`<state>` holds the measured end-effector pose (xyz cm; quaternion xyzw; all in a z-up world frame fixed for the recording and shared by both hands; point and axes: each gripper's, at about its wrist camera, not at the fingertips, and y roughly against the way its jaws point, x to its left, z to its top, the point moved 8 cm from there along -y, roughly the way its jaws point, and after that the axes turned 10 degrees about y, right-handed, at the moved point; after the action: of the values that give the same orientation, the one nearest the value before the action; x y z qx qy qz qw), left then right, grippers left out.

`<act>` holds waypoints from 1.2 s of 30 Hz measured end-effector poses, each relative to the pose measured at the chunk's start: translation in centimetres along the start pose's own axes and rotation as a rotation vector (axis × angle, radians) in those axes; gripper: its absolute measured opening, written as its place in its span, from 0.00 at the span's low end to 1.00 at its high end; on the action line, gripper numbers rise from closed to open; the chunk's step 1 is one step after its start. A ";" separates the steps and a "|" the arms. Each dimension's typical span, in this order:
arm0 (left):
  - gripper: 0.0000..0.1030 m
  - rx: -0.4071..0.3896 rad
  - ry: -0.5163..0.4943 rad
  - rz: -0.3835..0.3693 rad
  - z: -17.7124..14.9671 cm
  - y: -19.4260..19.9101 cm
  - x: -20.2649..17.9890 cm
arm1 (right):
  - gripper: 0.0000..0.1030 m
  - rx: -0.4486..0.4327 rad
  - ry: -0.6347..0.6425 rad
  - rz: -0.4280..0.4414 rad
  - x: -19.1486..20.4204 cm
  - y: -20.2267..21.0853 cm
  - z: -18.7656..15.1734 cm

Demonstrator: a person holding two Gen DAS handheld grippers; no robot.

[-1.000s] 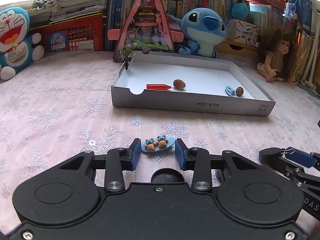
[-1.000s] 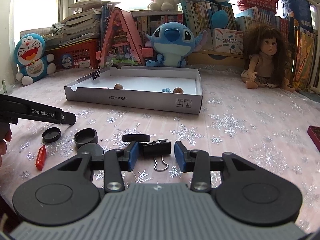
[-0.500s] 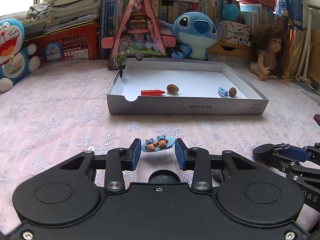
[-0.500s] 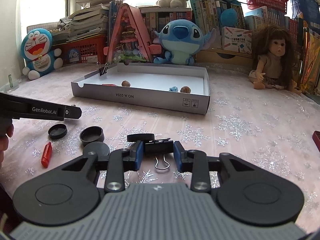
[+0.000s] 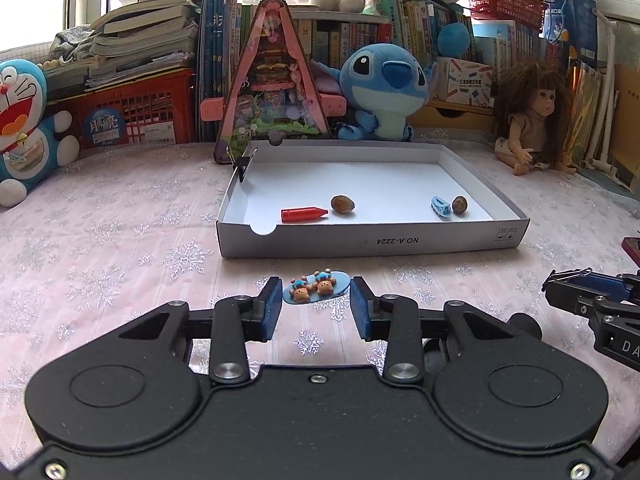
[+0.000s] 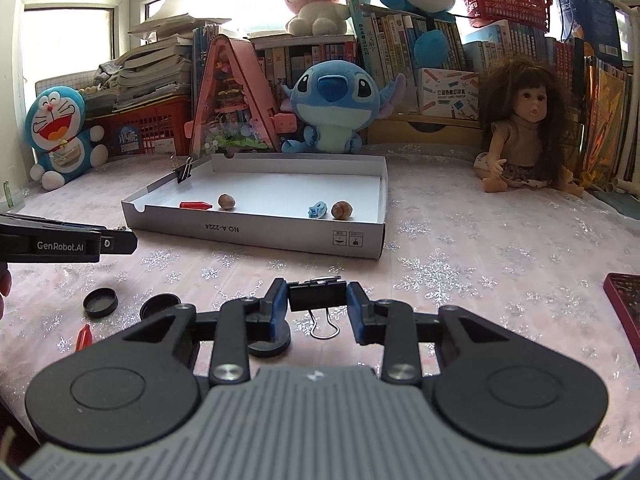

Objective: Organize rigid objects
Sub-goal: 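Carry the blue hair clip and black binder clip over the white tray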

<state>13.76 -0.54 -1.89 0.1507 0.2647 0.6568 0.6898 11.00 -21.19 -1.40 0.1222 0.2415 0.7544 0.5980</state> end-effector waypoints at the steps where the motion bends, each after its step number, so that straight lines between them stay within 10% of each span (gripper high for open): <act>1: 0.34 -0.001 0.002 0.001 0.2 0.0 0.1 | 0.37 -0.001 -0.004 -0.001 -0.1 0.0 0.1; 36: 0.34 0.070 0.097 -0.036 10.4 -8.4 1.2 | 0.37 0.169 -0.224 0.078 -6.2 -11.2 8.7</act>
<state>26.59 1.33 1.68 0.1379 0.3235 0.6413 0.6820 26.13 -23.35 0.97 0.2649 0.2311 0.7357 0.5789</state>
